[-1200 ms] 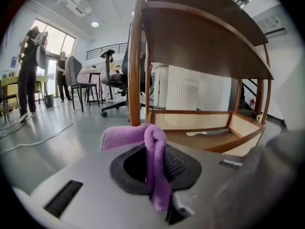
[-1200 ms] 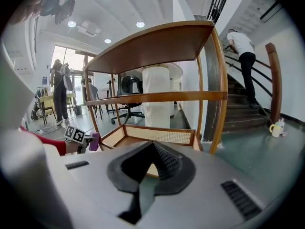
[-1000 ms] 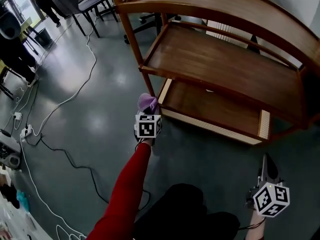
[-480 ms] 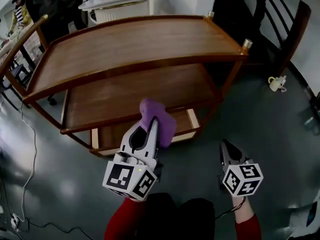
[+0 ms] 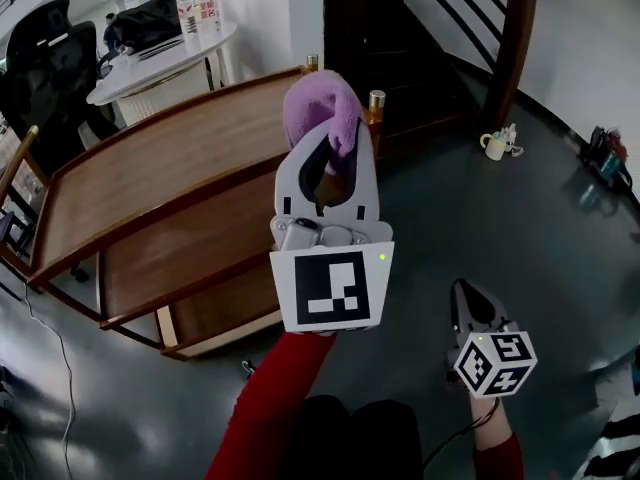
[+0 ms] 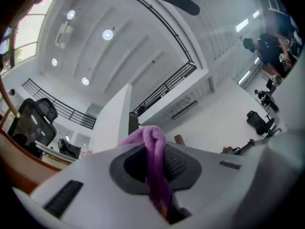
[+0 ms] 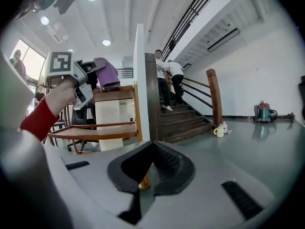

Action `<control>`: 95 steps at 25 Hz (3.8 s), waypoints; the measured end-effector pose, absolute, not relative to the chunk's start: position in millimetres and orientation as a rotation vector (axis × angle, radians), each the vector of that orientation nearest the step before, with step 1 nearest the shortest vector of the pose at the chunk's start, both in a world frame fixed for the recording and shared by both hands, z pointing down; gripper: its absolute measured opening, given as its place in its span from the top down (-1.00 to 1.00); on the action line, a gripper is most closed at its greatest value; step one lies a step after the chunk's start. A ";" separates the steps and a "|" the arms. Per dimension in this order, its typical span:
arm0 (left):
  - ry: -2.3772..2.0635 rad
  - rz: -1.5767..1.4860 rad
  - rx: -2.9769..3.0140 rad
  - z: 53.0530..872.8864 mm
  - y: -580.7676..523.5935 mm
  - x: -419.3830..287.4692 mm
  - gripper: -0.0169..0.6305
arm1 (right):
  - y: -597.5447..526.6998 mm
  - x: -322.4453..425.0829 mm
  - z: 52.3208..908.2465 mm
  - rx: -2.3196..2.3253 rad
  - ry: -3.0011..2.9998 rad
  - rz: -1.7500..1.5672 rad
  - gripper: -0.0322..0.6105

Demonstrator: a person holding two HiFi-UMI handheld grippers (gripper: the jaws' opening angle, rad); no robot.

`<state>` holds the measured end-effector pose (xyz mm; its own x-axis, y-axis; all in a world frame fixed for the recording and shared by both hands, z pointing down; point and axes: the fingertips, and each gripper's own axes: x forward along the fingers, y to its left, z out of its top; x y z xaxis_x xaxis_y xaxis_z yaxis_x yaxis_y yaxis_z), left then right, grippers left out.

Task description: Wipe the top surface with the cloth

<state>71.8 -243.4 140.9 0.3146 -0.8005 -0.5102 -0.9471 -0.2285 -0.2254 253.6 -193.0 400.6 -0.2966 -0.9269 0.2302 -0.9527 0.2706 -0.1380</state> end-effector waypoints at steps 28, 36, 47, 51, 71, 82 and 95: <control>1.706 -0.689 -2.770 631.2 -344.2 106.8 0.80 | -199.9 244.8 518.5 1.700 -2.290 0.609 0.89; 1.829 -0.815 -2.855 678.3 -341.5 111.6 0.80 | -201.9 243.6 529.6 1.608 -2.264 0.676 0.89; 1.612 -0.493 -2.982 626.6 -297.7 112.4 0.80 | -190.3 226.8 525.3 1.576 -2.313 0.657 0.89; 1.595 -0.131 -2.929 522.4 -246.5 65.8 0.80 | -198.2 216.6 503.1 1.571 -2.390 0.620 0.89; 2.329 0.083 -2.367 417.2 -102.7 -137.5 0.80 | -222.7 111.2 419.4 1.185 -2.671 0.325 0.89; 2.349 -0.003 -2.573 338.7 -61.1 -68.4 0.80 | -153.6 91.0 309.7 1.029 -2.603 0.416 0.89; 2.198 0.087 -2.471 160.8 -76.9 -66.7 0.80 | -133.6 89.5 158.5 1.073 -2.687 0.511 0.89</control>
